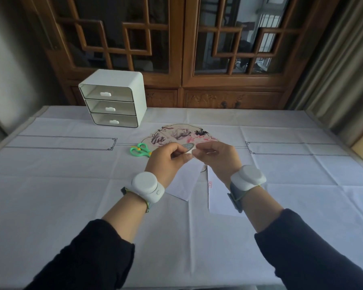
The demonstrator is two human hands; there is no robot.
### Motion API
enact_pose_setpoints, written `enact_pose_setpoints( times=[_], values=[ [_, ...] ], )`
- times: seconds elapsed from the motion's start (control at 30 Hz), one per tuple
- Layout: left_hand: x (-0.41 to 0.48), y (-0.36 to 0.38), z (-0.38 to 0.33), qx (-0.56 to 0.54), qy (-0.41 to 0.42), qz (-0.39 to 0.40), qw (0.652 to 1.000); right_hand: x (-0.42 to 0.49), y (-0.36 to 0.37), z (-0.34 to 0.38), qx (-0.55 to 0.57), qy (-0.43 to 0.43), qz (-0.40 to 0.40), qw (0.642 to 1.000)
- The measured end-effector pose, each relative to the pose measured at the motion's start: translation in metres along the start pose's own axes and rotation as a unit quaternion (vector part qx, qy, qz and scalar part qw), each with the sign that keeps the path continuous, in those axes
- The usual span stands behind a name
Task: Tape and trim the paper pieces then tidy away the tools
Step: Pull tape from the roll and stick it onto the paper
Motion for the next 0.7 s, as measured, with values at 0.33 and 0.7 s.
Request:
enact_pose_setpoints(
  times=[0.33,0.7],
  values=[
    [-0.0039,0.0035,-0.0018,0.019,0.002,0.002,1.000,-0.0080,-0.0006,-0.0029,0.012,-0.021,-0.037,0.999],
    [-0.0079,0.0055,-0.0062,0.009,0.008,-0.021,1.000,-0.0091,0.0036,-0.0040,0.018,-0.052,-0.028,0.998]
  ],
)
Point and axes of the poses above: each hand's wrist, its own x-axis towards the middle knuckle, its own y-axis out of the palm, z = x × y, the point moved 3 cm from there along x, towards the middle knuckle, and after that the axes turned 3 degrees about x, right-handed, at the moved point
